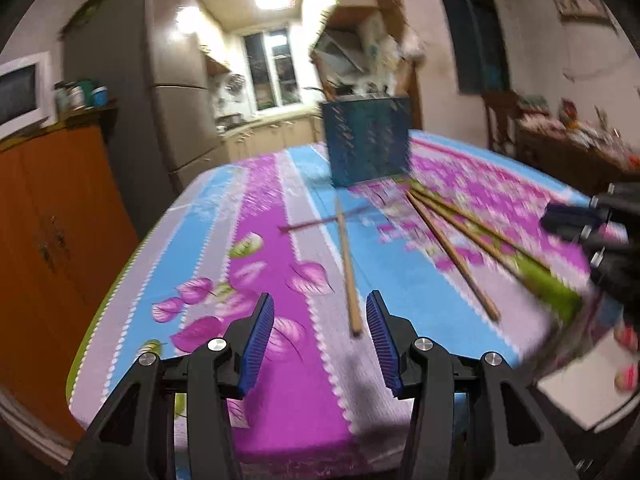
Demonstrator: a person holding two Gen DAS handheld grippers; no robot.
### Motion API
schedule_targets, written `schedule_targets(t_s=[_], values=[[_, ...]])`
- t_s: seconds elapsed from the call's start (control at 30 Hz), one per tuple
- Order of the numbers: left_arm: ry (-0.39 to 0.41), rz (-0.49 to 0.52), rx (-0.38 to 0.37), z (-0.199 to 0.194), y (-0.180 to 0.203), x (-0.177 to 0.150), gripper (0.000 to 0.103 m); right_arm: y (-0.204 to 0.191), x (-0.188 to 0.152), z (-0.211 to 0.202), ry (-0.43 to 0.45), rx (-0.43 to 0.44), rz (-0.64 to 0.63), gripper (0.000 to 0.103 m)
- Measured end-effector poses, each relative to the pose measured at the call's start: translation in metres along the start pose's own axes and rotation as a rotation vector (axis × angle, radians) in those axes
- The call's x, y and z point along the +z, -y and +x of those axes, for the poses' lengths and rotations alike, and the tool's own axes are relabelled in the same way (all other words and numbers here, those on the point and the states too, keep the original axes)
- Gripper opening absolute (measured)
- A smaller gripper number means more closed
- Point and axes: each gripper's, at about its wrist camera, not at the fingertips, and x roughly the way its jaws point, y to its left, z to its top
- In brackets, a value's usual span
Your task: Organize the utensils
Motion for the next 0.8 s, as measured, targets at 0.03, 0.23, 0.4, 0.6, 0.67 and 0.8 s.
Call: schedule_targets(t_s=[0.03,0.23,0.4,0.6,0.67,0.8], values=[[-0.006,0.017,-0.009,0.001,0.003,-0.003,0.050,0.002,-0.006,-0.002,-0.008,-0.012,-0.003,0.010],[0.013,0.077,-0.014,0.000,0.017,-0.011,0.049,0.000,-0.033,-0.001,-0.075,0.026,0.033,0.010],[0.010,0.065,0.014,0.005,0.015,-0.014,0.050,0.001,-0.034,0.007,-0.073,0.023,0.073,0.010],[-0.010,0.075,0.008,0.020,0.015,-0.019,0.050,-0.005,-0.034,0.001,-0.036,0.065,0.064,0.010],[-0.006,0.075,-0.008,0.021,0.017,-0.019,0.050,-0.009,-0.033,-0.003,-0.021,0.090,0.053,0.010],[0.015,0.059,-0.012,0.023,0.016,-0.022,0.050,-0.013,-0.032,0.000,-0.037,0.123,0.074,0.010]])
